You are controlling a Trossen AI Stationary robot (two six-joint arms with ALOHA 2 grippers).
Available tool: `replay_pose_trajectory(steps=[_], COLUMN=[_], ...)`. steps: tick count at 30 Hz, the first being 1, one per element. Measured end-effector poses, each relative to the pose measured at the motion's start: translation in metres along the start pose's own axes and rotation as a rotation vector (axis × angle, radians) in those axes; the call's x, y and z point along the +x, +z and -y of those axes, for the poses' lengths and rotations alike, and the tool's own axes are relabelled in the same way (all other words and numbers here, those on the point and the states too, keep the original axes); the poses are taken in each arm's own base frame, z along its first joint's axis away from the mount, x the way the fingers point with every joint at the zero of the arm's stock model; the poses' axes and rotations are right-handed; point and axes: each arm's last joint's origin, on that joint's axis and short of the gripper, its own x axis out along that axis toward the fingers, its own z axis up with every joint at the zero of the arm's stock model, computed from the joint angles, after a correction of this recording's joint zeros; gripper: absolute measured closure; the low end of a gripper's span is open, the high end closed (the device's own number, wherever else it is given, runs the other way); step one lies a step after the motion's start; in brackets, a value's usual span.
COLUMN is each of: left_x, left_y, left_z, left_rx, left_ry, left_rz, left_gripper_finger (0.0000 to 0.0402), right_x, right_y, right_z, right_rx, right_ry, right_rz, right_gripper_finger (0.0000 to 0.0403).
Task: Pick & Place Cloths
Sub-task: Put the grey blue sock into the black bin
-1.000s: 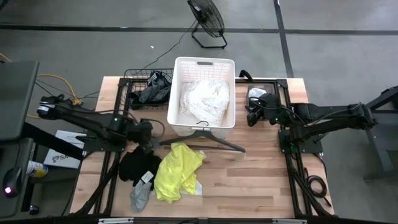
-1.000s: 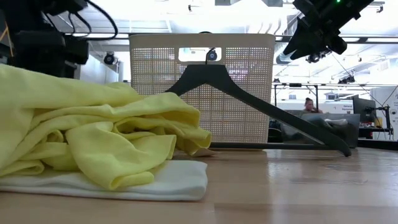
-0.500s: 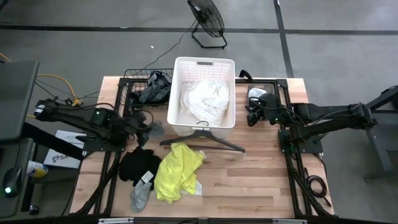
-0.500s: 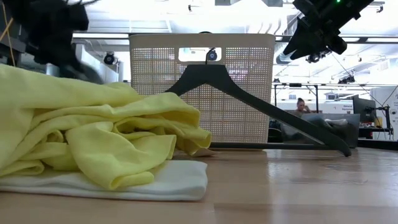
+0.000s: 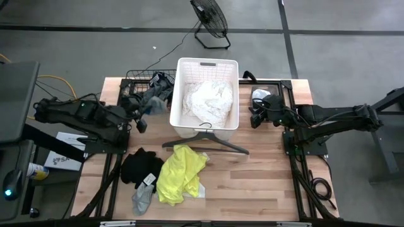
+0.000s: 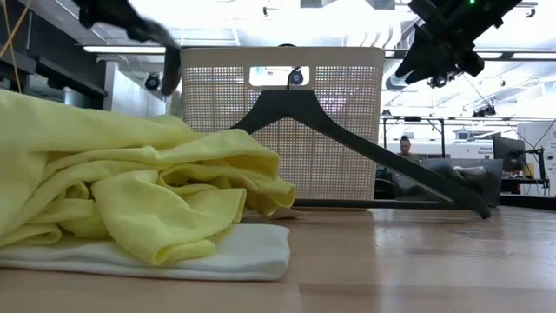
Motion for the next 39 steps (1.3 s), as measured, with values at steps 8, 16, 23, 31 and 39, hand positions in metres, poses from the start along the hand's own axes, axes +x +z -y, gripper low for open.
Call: replay_pose_trajectory(steps=[8, 16, 23, 31, 39], left_x=[-0.007, 0.002, 0.019, 0.027, 0.027], left_y=[0.035, 0.056, 0.063, 0.066, 0.066], left_z=[0.009, 0.030, 0.051, 0.062, 0.062], left_rx=[0.161, 0.417, 0.580, 0.637, 0.644], left_ry=[-0.064, -0.097, -0.060, -0.038, -0.048], left_rz=[0.239, 0.407, 0.463, 0.491, 0.496], left_gripper_finger=[0.0401, 0.0401, 0.0401, 0.0401, 0.0401], right_x=[0.000, -0.002, -0.004, 0.007, 0.027], right_y=[0.002, 0.014, 0.029, 0.034, 0.039], right_z=[-0.001, -0.012, -0.029, -0.054, -0.081], right_rx=[-0.005, -0.048, -0.125, -0.290, -0.426], right_ry=[0.012, 0.127, 0.349, 0.625, 0.727], right_rz=[0.015, 0.117, 0.225, 0.281, 0.471], right_gripper_finger=[0.0258, 0.0258, 0.0258, 0.0258, 0.0258])
